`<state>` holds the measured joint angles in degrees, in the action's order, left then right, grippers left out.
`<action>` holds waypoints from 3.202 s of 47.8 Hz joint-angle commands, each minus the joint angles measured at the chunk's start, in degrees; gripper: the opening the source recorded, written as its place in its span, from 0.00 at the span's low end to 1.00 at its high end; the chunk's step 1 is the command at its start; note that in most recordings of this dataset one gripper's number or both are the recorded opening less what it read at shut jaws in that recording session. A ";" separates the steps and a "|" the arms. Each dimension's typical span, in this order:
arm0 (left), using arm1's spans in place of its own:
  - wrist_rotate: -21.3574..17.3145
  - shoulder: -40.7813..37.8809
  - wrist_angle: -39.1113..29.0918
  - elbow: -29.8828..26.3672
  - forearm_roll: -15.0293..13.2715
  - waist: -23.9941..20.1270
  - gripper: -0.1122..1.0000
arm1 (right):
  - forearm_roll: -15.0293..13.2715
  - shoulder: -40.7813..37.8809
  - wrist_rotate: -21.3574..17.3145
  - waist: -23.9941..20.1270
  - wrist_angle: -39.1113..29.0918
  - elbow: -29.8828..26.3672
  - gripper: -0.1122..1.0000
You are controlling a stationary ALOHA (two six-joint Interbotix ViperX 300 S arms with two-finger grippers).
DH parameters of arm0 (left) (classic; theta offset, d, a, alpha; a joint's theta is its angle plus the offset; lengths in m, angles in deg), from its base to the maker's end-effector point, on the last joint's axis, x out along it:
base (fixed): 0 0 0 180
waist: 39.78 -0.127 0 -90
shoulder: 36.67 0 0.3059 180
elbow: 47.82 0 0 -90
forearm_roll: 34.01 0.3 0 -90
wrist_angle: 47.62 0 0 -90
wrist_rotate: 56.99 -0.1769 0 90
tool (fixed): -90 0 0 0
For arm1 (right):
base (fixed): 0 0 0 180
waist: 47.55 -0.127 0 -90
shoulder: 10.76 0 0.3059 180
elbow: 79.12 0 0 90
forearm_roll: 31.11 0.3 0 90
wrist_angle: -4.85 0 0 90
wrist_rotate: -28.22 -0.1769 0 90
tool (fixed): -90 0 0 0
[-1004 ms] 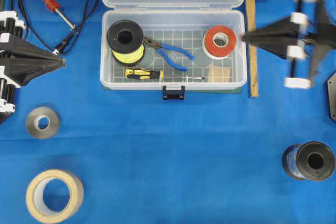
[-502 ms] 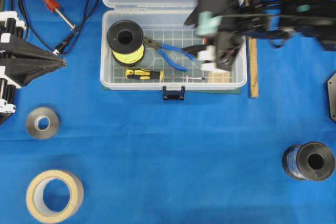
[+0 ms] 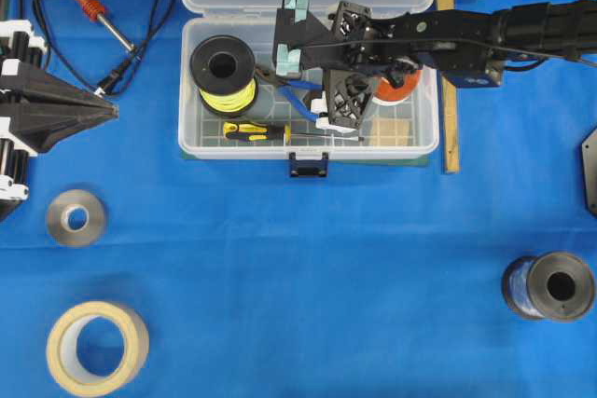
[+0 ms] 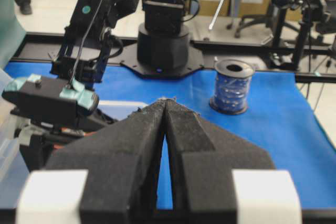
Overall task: Pick the nipper from the toolbox among several items.
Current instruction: 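Lower the right gripper onto the blue pliers handles and close it, then lift the pliers out of the toolbox and carry them toward the front, then lower the pliers onto the blue table and open the right gripper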
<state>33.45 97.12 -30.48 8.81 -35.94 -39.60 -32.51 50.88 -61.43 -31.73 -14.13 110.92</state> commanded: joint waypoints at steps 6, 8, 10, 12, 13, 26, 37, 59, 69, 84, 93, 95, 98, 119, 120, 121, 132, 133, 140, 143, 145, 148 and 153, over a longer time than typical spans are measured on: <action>0.00 -0.53 0.18 -0.97 -0.09 0.00 0.10 | 0.00 -0.26 0.62 0.26 0.62 -1.14 0.63; 0.00 -0.53 0.18 -0.97 -0.09 0.09 0.10 | 0.00 -0.18 0.70 0.26 0.62 -1.14 0.55; 0.00 -0.53 0.18 -0.97 -0.09 0.00 0.10 | 0.00 -0.18 0.70 0.26 0.53 -1.14 0.45; 0.00 -0.53 0.18 -0.97 -0.09 0.00 0.10 | 0.00 -0.18 0.70 0.26 0.44 -1.14 0.34; 0.09 -0.53 0.18 -0.97 -0.09 0.00 0.10 | 0.00 -0.09 0.70 0.26 0.35 -1.14 0.29; 0.18 -0.44 0.18 -0.97 -0.09 0.00 0.10 | 0.18 6.68 -0.26 0.26 -0.62 -0.53 0.22; 0.18 -0.44 -0.09 -0.97 -0.09 0.00 0.10 | 0.18 17.31 -0.35 0.18 -2.81 1.14 0.22; 0.18 -0.44 -0.09 -0.88 -0.09 0.00 0.10 | 0.44 30.76 -2.64 -14.50 3.69 10.28 0.22; 0.18 -0.44 -0.18 -0.79 -0.09 0.09 0.10 | 0.44 26.72 -5.45 -22.50 7.47 10.46 0.22; 0.26 -0.44 0.00 -0.70 -0.09 0.00 0.10 | 0.44 12.74 -12.04 -25.40 13.01 8.79 0.22; 0.26 -0.44 -0.09 -0.70 -0.09 0.00 0.10 | 0.62 6.86 -15.64 -25.84 14.85 8.00 0.22; 0.26 -0.44 -0.09 -0.62 -0.18 0.00 0.10 | 0.62 5.98 -16.17 -26.02 14.85 7.91 0.22; 0.26 -0.44 -0.09 -0.70 -0.18 0.00 0.10 | 0.62 4.83 -16.88 -26.19 14.85 7.91 0.22; 0.35 -0.44 -0.18 -0.62 -0.18 0.00 0.10 | 0.70 3.52 -18.98 -25.84 10.90 6.77 0.22; 0.35 -0.53 -0.18 -0.62 -0.18 0.09 0.10 | 0.62 3.69 -18.98 -25.75 10.81 6.59 0.22; 0.35 -0.44 -0.18 -0.62 -0.18 0.09 0.10 | 0.53 3.96 -18.98 -25.75 10.72 6.50 0.23; 0.35 -0.44 -0.18 -0.62 -0.18 0.00 0.10 | -0.97 11.95 -18.19 -25.22 8.00 6.68 0.77; 0.35 -0.44 -0.18 -0.62 -0.18 0.00 0.10 | -1.23 13.01 -18.19 -25.22 7.38 6.86 0.80; 0.35 -0.44 -0.26 -0.44 -0.26 0.09 0.10 | -3.08 22.15 -18.19 -25.22 3.16 9.32 0.74; 0.35 -0.44 -0.35 -0.35 -0.18 0.00 0.10 | -3.96 26.19 -18.28 -25.31 2.46 11.51 0.73; 0.35 -0.44 -0.35 -0.35 -0.26 0.00 0.10 | -4.48 28.92 -18.28 -25.22 2.64 13.27 0.73; 0.35 -0.35 -0.35 -0.35 -0.26 0.09 0.10 | -5.01 32.87 -18.46 -25.31 3.25 16.08 0.73; 0.35 -0.35 -0.26 -0.26 -0.18 0.09 0.10 | -5.36 40.52 -18.54 -25.05 6.42 22.24 0.73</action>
<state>33.72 97.03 -31.09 9.07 -36.12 -39.60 -37.61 85.16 -79.88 -57.04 -10.18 129.82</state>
